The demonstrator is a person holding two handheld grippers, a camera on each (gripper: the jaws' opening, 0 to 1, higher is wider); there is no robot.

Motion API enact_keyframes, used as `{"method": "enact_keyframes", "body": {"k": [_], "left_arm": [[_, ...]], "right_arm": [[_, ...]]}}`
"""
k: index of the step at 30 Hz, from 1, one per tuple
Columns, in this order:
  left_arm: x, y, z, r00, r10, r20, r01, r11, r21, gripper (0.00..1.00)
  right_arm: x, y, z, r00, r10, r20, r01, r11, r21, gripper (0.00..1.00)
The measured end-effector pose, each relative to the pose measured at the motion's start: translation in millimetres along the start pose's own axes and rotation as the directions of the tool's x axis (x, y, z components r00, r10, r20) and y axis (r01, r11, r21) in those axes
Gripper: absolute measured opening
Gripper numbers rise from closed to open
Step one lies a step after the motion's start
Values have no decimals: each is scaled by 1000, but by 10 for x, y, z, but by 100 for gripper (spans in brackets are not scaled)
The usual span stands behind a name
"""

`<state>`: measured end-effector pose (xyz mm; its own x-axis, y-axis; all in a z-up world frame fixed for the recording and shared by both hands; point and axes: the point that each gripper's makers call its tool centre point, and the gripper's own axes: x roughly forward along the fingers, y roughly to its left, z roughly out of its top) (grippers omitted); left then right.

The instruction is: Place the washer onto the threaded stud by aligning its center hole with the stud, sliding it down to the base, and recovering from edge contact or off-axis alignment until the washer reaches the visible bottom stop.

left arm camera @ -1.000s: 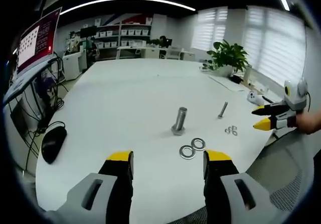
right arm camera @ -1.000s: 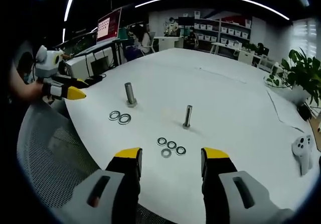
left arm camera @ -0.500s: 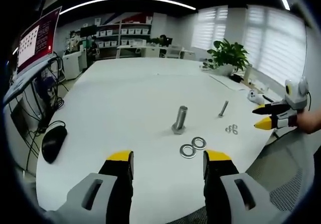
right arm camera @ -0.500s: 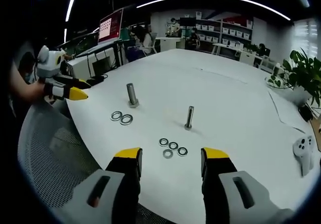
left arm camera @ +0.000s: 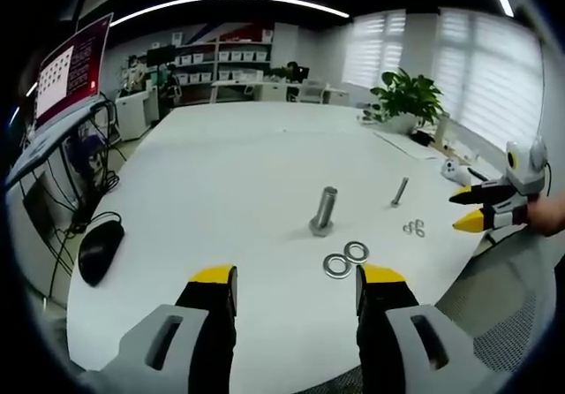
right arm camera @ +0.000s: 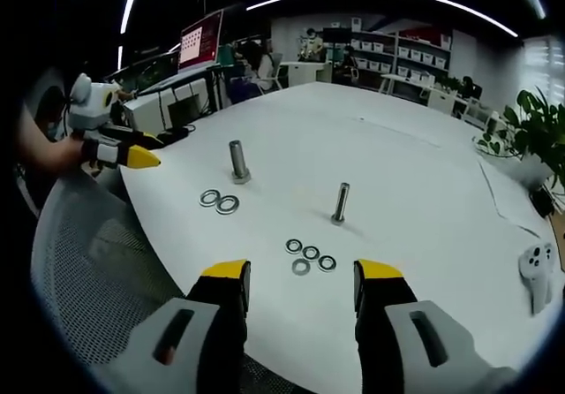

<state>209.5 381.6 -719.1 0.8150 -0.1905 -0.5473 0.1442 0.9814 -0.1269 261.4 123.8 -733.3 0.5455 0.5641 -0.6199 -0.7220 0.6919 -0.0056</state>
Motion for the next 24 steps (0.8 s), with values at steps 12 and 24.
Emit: {"method": "enact_keyframes", "body": {"k": [12,24], "left_arm": [[44,-29,-92,999,-12,-50,12,1000,12,53],[48,-45,-155,996,-14,-84,16,1000,18,53]], "right_arm": [[3,-12,2,1000,-2,-1,2,1000,3,49],[-8,-16,9,1000,-3,5,3,1000,6,49]]}}
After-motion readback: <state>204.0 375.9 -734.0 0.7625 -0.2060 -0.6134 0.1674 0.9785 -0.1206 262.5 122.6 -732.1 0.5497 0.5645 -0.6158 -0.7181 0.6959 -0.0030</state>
